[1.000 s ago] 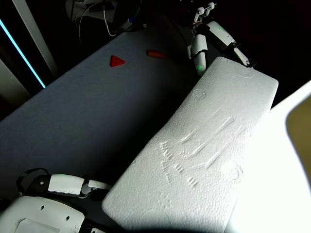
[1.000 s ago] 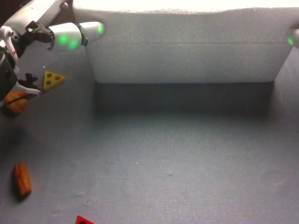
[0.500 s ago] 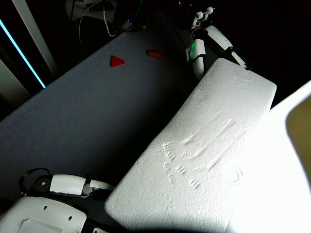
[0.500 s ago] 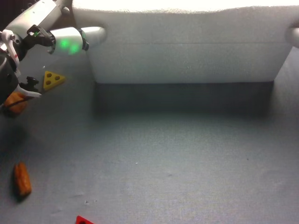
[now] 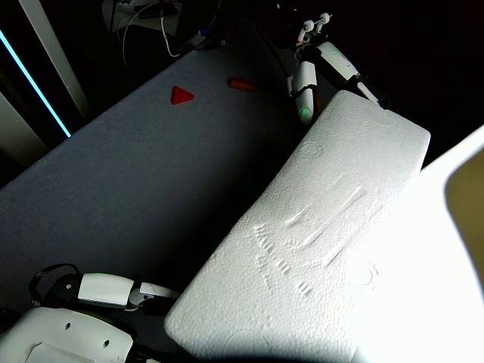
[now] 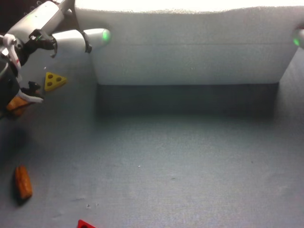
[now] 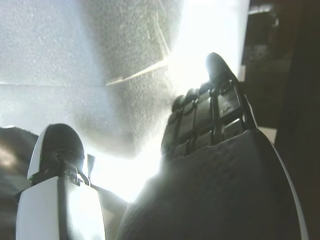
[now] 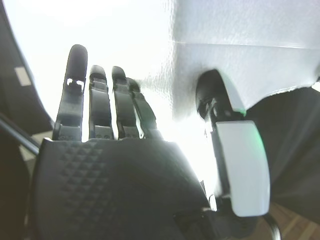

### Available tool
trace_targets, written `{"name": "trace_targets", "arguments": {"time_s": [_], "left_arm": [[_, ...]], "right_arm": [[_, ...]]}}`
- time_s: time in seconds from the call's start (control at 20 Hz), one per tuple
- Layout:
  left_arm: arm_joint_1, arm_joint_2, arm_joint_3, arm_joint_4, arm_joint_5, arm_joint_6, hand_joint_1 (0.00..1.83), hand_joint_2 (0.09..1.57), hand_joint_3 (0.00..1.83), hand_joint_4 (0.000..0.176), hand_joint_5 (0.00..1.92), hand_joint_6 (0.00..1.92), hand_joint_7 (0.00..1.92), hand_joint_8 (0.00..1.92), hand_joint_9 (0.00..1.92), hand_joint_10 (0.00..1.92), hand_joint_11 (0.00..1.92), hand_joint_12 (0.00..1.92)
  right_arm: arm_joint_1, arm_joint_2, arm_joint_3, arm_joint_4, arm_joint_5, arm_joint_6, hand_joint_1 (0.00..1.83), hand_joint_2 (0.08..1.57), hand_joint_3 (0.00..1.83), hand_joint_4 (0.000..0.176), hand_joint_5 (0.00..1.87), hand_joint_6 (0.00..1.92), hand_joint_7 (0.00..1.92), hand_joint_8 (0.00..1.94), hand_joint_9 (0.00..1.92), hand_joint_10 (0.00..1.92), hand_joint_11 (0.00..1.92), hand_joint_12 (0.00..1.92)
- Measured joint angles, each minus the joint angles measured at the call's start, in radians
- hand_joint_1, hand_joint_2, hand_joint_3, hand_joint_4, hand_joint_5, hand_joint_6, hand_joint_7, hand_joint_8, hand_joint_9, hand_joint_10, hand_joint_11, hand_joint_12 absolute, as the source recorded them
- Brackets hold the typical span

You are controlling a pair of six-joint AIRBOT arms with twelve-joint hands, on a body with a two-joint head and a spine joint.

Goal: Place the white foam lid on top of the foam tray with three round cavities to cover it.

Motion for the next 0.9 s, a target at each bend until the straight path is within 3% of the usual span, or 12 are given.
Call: {"name": "trace_targets", "arguments": {"time_s": [0.1,0.15,0.2,0.3,0.45,0.6,0.7,0.8,0.85,0.9], "left_arm": [[0.01,0.007,-0.01,-0.005,-0.005,0.0,0.45,1.07,0.0,0.0,0.11,0.0,0.0,0.0,0.0,0.0,0.0,0.71],[0.021,0.011,-0.013,-0.005,-0.006,0.001,0.47,1.07,0.0,0.0,0.11,0.0,0.0,0.0,0.0,0.0,0.0,0.7],[0.031,0.012,-0.015,-0.006,-0.005,0.002,0.47,1.07,0.0,0.0,0.1,0.0,0.0,0.0,0.0,0.0,0.0,0.73],[0.047,0.017,-0.024,-0.013,0.005,0.005,0.46,1.07,0.0,0.0,0.09,0.0,0.0,0.0,0.0,0.0,0.0,0.78],[0.061,0.024,-0.027,-0.027,0.006,0.007,0.46,1.07,0.0,0.0,0.06,0.0,0.0,0.0,0.0,0.0,0.0,0.72],[0.085,0.044,-0.047,-0.056,-0.001,0.019,0.48,1.07,0.0,0.0,0.05,0.0,0.0,0.0,0.0,0.0,0.0,0.72],[0.104,0.066,-0.064,-0.068,-0.016,0.027,0.48,1.07,0.0,0.0,0.08,0.0,0.0,0.0,0.01,0.0,0.0,0.83],[0.122,0.092,-0.088,-0.076,-0.046,0.028,0.5,1.08,0.0,0.0,0.09,0.0,0.0,0.0,0.0,0.0,0.0,0.7],[0.138,0.11,-0.106,-0.075,-0.069,0.028,0.49,1.06,0.0,0.0,0.08,0.0,0.0,0.0,0.0,0.0,0.0,0.64],[0.156,0.127,-0.127,-0.073,-0.088,0.029,0.5,1.06,0.0,0.0,0.1,0.01,0.0,0.0,0.0,0.0,0.0,0.64]], "right_arm": [[-0.013,0.005,-0.008,0.003,-0.01,-0.005,0.5,1.3,0.0,0.0,0.0,0.0,0.0,0.0,0.0,0.0,0.0,0.47],[-0.026,0.013,-0.016,0.006,-0.014,-0.008,0.58,1.29,0.0,0.0,0.0,0.0,0.0,0.0,0.0,0.0,0.0,0.42],[-0.03,0.017,-0.018,0.008,-0.018,-0.013,0.59,1.29,0.0,0.0,0.0,0.0,0.0,0.0,0.0,0.0,0.0,0.42],[-0.054,0.026,-0.025,0.018,-0.027,-0.018,0.53,1.29,0.0,0.0,0.0,0.0,0.0,0.0,0.0,0.0,0.0,0.14],[-0.076,0.033,-0.029,0.042,-0.035,-0.018,0.53,1.28,0.0,0.0,0.0,0.0,0.0,0.0,0.0,0.0,0.0,0.02],[-0.107,0.06,-0.05,0.064,-0.017,-0.018,0.54,1.25,0.0,0.0,0.0,0.0,0.0,0.0,0.0,0.0,0.0,0.01],[-0.129,0.08,-0.068,0.076,-0.001,-0.018,0.59,1.25,0.0,0.0,0.0,0.0,0.0,0.0,0.0,0.0,0.0,0.0],[-0.156,0.107,-0.098,0.076,0.027,-0.019,0.58,1.27,0.0,0.0,0.0,0.0,0.0,0.0,0.01,0.0,0.03,0.02],[-0.178,0.124,-0.119,0.074,0.043,-0.018,0.54,1.28,0.0,0.0,0.0,0.0,0.0,0.0,0.02,0.01,0.01,0.26],[-0.2,0.137,-0.139,0.069,0.064,-0.019,0.5,1.27,0.0,0.0,0.0,0.0,0.0,0.0,0.0,0.0,0.0,0.27]]}}
